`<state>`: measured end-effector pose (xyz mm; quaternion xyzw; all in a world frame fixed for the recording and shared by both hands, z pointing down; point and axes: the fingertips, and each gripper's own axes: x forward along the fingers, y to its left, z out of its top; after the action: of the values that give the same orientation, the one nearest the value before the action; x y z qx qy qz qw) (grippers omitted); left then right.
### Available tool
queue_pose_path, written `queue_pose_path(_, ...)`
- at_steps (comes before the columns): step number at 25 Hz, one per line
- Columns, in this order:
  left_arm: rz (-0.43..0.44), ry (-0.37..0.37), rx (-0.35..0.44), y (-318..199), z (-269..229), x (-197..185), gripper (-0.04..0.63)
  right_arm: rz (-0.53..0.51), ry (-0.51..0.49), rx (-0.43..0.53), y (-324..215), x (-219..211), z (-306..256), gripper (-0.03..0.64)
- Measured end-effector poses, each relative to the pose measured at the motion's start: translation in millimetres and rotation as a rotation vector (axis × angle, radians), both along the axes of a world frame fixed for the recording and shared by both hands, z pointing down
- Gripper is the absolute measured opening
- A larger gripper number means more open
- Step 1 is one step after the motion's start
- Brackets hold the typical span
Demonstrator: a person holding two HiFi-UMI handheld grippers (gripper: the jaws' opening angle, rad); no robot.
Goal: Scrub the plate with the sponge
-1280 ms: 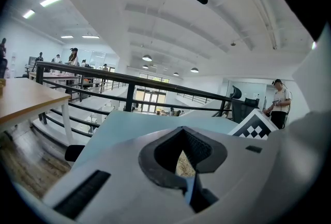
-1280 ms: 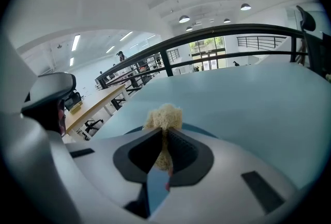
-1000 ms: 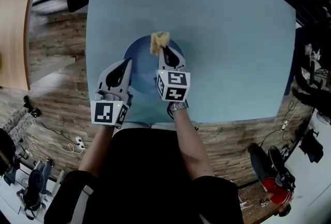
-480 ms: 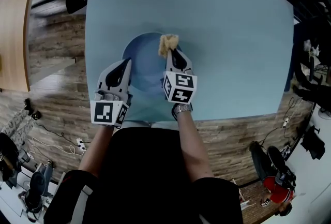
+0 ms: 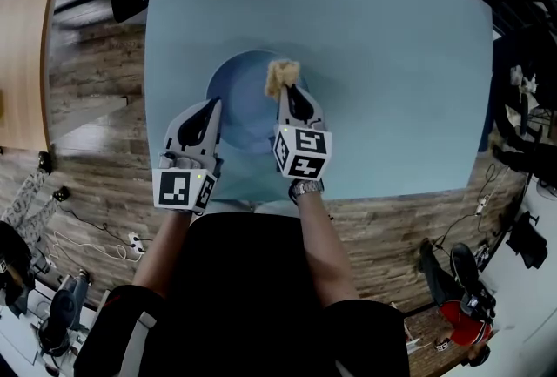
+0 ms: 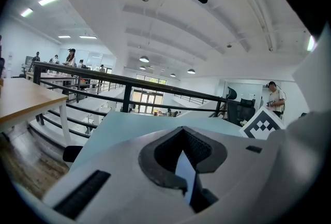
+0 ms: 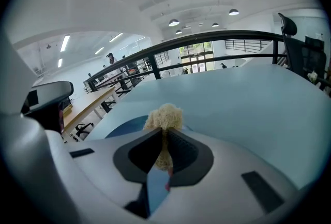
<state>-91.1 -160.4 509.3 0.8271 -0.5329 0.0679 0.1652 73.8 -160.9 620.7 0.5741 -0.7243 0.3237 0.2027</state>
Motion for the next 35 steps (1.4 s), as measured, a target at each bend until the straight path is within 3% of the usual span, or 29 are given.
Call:
queue_pose_path(21, -0.055, -0.006, 0.007, 13.4, -5.6, -17.4, 0.002, -0.296, -0.079, -0.058, 20.9, -126.2, 10.4, 0.037)
queue_pose_path(35, -0.064, -0.004, 0.006, 18.4, -4.5, -17.7, 0.002, -0.273, -0.089, -0.090, 16.5, -125.2, 22.9, 0.037)
